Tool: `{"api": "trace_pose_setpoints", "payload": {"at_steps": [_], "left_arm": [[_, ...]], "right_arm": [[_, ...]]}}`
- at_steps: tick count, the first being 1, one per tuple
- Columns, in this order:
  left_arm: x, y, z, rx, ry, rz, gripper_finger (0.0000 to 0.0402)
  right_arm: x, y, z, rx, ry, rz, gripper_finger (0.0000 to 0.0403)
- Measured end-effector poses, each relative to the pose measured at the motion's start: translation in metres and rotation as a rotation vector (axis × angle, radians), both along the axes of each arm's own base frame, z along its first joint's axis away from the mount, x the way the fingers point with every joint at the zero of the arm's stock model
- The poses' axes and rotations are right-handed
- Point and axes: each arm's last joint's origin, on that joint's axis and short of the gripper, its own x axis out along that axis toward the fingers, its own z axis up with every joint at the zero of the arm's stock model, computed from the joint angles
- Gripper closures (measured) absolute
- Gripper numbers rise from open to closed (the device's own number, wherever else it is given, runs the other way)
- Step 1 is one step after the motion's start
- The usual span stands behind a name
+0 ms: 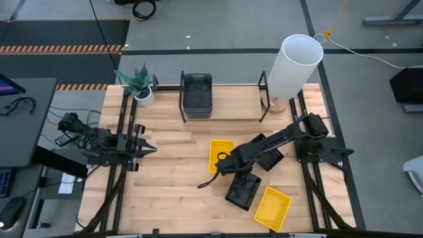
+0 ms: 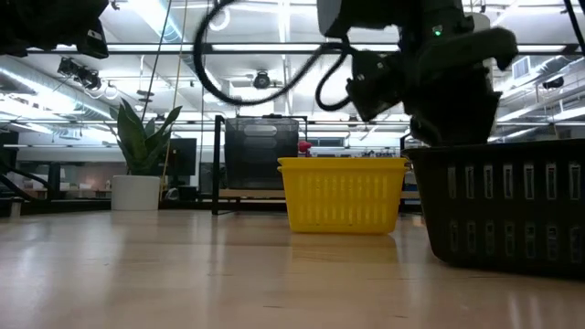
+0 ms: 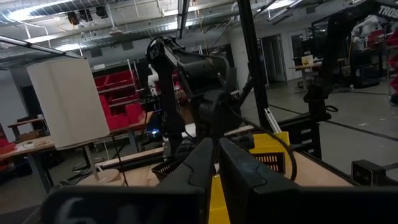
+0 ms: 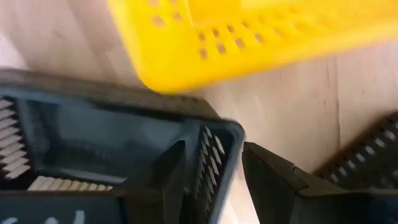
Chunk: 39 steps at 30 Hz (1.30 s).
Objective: Stack baskets on shelf by color
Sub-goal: Stack the bottom black basket on top of the top black basket
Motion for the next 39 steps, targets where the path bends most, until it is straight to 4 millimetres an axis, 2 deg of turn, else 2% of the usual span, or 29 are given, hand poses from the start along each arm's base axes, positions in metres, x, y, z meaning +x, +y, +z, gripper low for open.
{"api": "trace_pose_setpoints", "payload": {"at_steps": [7, 12, 18, 21, 26, 32, 39], "left_arm": [[0.000, 0.000, 0.000, 0.001, 0.001, 0.000, 0.0373], [0.000, 0.000, 0.000, 0.000, 0.000, 0.000, 0.0378], [0.000, 0.000, 0.000, 0.000, 0.001, 0.000, 0.0370], [0.000, 0.000, 0.000, 0.000, 0.001, 0.000, 0.0366], [0.000, 0.000, 0.000, 0.000, 0.000, 0.000, 0.0370], [0.000, 0.000, 0.000, 0.000, 0.000, 0.000, 0.0378], [0.000, 0.000, 0.000, 0.000, 0.000, 0.000, 0.0370]], "right_arm": [[-0.001, 0.000, -0.006, -0.016, 0.028, 0.001, 0.0260], [-0.001, 0.004, -0.011, -0.020, 0.045, 0.014, 0.0306], [-0.002, 0.008, -0.014, 0.015, 0.064, 0.022, 0.0383], [-0.004, 0.008, -0.010, 0.044, 0.069, 0.024, 0.0393], [-0.010, 0.006, 0.012, 0.060, 0.019, 0.051, 0.0394], [-0.026, 0.001, 0.052, 0.078, -0.076, 0.148, 0.0396], [-0.053, -0.012, 0.095, -0.062, -0.184, 0.300, 0.0396]]}}
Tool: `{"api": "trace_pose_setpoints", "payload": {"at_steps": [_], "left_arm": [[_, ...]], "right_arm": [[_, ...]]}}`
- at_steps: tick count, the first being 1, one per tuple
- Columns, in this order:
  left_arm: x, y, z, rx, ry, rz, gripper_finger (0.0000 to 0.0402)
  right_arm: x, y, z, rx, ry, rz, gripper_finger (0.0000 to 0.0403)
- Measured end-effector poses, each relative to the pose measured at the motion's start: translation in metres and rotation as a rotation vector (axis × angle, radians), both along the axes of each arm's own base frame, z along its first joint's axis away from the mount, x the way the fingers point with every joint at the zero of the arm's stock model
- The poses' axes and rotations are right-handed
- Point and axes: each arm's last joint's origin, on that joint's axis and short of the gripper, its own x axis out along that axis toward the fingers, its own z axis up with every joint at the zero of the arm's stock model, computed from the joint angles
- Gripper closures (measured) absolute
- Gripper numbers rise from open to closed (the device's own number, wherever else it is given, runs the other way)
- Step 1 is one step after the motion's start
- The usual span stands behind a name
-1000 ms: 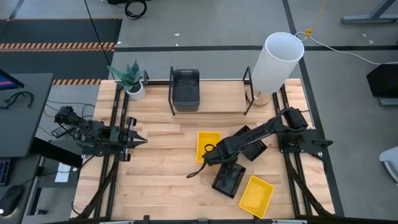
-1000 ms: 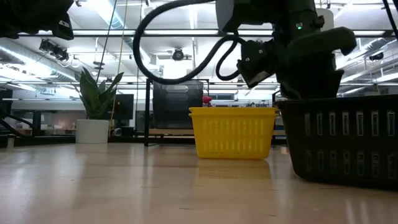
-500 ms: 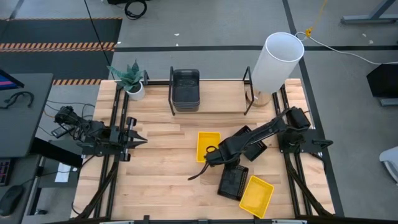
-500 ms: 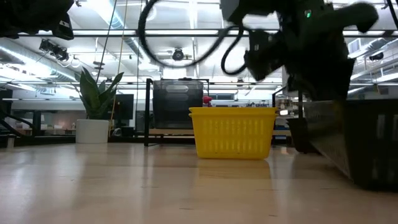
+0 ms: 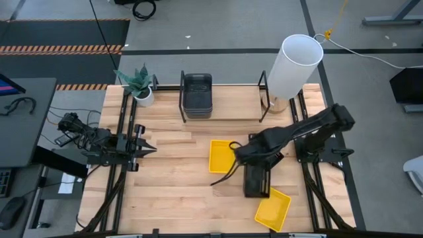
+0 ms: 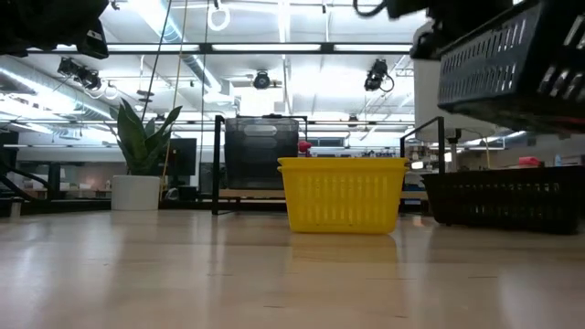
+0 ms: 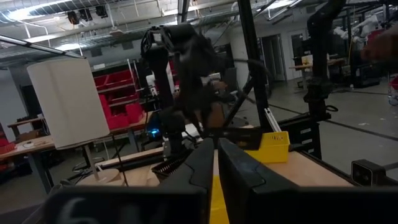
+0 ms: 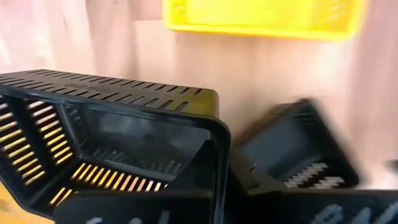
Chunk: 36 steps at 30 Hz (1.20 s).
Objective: Stack baskets on shelf by color
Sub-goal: Stack the bottom black basket on top of the top black basket
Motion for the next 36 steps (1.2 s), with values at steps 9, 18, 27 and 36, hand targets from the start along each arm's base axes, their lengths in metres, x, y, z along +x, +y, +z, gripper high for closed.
{"api": "trace_pose_setpoints", "payload": {"at_steps": [9, 18, 27, 36], "left_arm": [[0.000, 0.000, 0.000, 0.000, 0.000, 0.000, 0.0371], [0.000, 0.000, 0.000, 0.000, 0.000, 0.000, 0.0376], [0.000, 0.000, 0.000, 0.001, 0.002, 0.000, 0.0366], [0.000, 0.000, 0.000, 0.000, 0.001, 0.000, 0.0377]], "right_arm": [[-0.030, -0.016, 0.040, -0.217, -0.130, 0.317, 0.0396], [-0.039, -0.030, 0.042, -0.382, -0.036, 0.442, 0.0396], [-0.022, -0.038, 0.018, -0.439, 0.155, 0.587, 0.0396], [-0.002, -0.034, -0.016, -0.349, 0.293, 0.690, 0.0390]]}}
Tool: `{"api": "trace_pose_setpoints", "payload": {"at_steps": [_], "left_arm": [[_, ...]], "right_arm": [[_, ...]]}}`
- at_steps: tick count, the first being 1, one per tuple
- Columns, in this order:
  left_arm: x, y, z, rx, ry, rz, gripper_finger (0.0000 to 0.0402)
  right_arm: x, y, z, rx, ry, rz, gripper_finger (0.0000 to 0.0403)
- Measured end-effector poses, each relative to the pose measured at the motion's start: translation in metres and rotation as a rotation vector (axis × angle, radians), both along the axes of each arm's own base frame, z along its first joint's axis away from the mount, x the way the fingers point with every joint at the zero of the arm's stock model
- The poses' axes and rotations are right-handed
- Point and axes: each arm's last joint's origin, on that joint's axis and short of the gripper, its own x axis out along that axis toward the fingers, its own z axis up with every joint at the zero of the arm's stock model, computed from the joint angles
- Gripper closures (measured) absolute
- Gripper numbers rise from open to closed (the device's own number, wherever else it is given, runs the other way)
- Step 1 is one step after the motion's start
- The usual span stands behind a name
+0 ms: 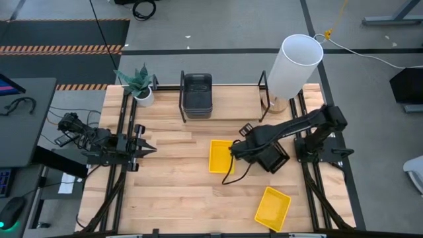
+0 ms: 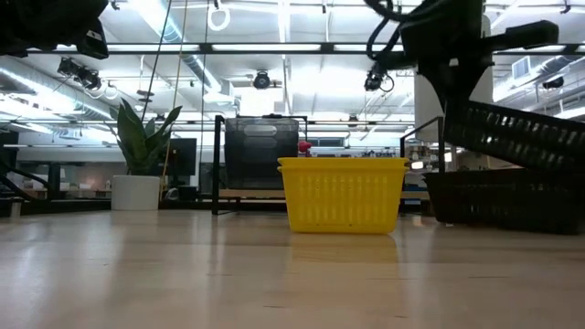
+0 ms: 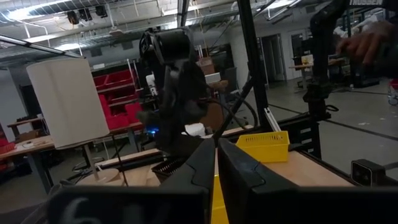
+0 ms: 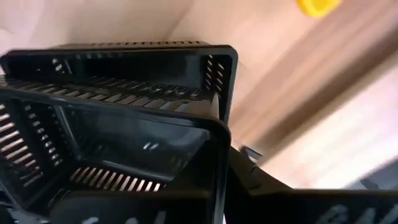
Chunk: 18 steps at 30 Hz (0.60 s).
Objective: Stack baskets on shelf by color
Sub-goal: Stack the bottom black basket on top of the top black basket
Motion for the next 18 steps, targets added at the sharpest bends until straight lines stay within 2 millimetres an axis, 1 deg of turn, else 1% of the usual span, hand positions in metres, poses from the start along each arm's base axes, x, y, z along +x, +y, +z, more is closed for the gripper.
{"api": "trace_pose_setpoints", "payload": {"at_steps": [8, 12, 18], "left_arm": [[0.000, 0.000, 0.000, 0.000, 0.000, 0.000, 0.0367], [0.000, 0.000, 0.000, 0.000, 0.000, 0.000, 0.0366], [0.000, 0.000, 0.000, 0.000, 0.000, 0.000, 0.0375]], "right_arm": [[0.012, 0.004, -0.025, 0.016, 0.091, -0.007, 0.0362], [0.016, 0.006, -0.035, 0.037, 0.130, -0.014, 0.0339], [0.020, 0.007, -0.038, 0.065, 0.101, -0.018, 0.0293]]}}
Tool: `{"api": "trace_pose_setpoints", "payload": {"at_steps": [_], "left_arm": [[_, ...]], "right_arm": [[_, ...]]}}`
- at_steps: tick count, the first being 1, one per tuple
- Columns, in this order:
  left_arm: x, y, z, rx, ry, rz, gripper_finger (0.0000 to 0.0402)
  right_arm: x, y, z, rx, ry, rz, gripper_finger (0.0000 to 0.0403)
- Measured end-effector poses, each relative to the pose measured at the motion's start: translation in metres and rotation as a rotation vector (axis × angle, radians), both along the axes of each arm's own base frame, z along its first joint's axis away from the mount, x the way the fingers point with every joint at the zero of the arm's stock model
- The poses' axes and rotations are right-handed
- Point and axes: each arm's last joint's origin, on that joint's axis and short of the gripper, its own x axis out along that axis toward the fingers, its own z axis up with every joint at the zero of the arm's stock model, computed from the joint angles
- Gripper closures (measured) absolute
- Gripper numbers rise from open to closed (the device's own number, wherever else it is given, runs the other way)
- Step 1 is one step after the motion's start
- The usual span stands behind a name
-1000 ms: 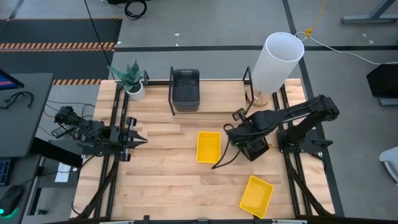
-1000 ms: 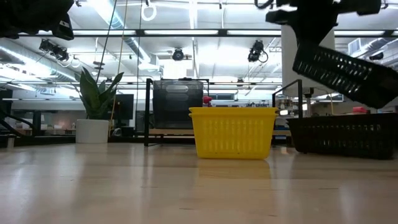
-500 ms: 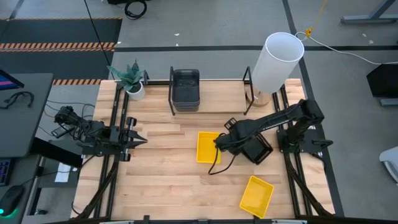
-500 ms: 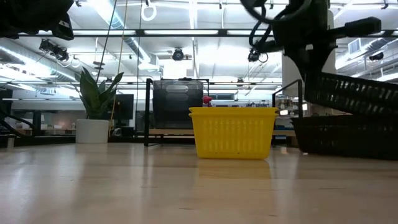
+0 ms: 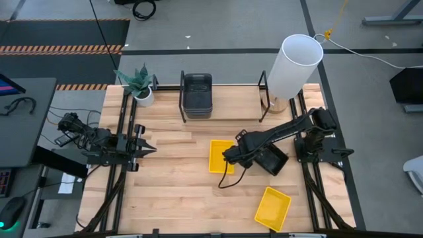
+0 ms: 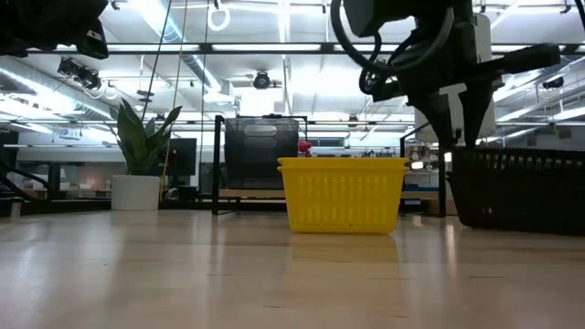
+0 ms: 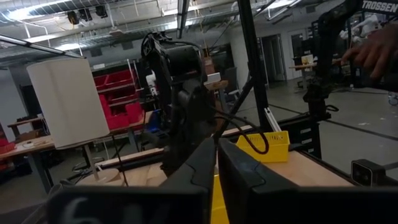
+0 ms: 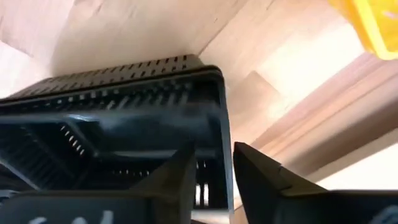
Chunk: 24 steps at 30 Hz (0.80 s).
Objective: Stack baskets on shelf by color
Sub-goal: Stack the bottom black basket on top of the top black basket, then put the stacked black baskets on the shelf
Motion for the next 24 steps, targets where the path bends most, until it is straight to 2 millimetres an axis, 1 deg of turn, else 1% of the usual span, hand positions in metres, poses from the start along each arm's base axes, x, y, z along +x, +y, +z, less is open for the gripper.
{"api": "trace_pose_setpoints", "payload": {"at_steps": [5, 9, 15, 21, 24], "left_arm": [[0.000, 0.000, 0.000, 0.000, 0.001, 0.000, 0.0378], [0.000, 0.000, 0.000, 0.000, 0.000, 0.000, 0.0372], [0.000, 0.000, 0.000, 0.000, 0.000, 0.000, 0.0366], [0.000, 0.000, 0.000, 0.000, 0.000, 0.000, 0.0372], [0.000, 0.000, 0.000, 0.000, 0.000, 0.000, 0.0376]], "right_arm": [[-0.002, -0.002, 0.003, -0.042, 0.001, 0.008, 0.0259], [-0.004, -0.003, 0.007, -0.043, -0.011, 0.006, 0.0242], [-0.003, -0.004, 0.007, 0.020, -0.024, -0.081, 0.0239], [0.003, -0.006, 0.006, 0.003, -0.087, -0.073, 0.0240], [0.007, -0.009, -0.001, 0.012, -0.123, -0.083, 0.0240]]}}
